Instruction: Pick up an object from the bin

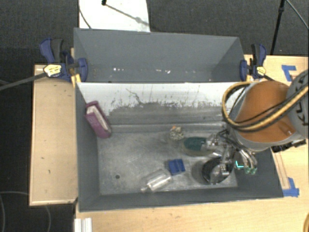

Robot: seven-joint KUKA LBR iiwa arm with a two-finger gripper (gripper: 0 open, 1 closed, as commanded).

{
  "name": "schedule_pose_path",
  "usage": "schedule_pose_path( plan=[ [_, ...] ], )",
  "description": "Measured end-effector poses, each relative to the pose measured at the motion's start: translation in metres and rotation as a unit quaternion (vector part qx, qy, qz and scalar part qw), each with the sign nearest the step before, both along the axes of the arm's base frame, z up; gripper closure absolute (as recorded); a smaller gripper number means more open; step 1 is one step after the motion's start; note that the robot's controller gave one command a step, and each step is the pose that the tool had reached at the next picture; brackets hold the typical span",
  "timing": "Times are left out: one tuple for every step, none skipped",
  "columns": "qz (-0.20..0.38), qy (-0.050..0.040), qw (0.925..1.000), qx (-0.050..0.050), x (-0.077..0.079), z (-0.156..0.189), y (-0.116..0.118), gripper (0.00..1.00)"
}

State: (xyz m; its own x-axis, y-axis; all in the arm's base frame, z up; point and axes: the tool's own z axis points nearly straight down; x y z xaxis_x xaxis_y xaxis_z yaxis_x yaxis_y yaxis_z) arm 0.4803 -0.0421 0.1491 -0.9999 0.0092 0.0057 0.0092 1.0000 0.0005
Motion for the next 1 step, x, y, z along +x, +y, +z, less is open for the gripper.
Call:
schedule_pose_path(
  plan=[
    [0.071, -0.0209, 0.9972, -0.002, 0.0417, -0.0549, -0.0297, 0.00]
  ],
)
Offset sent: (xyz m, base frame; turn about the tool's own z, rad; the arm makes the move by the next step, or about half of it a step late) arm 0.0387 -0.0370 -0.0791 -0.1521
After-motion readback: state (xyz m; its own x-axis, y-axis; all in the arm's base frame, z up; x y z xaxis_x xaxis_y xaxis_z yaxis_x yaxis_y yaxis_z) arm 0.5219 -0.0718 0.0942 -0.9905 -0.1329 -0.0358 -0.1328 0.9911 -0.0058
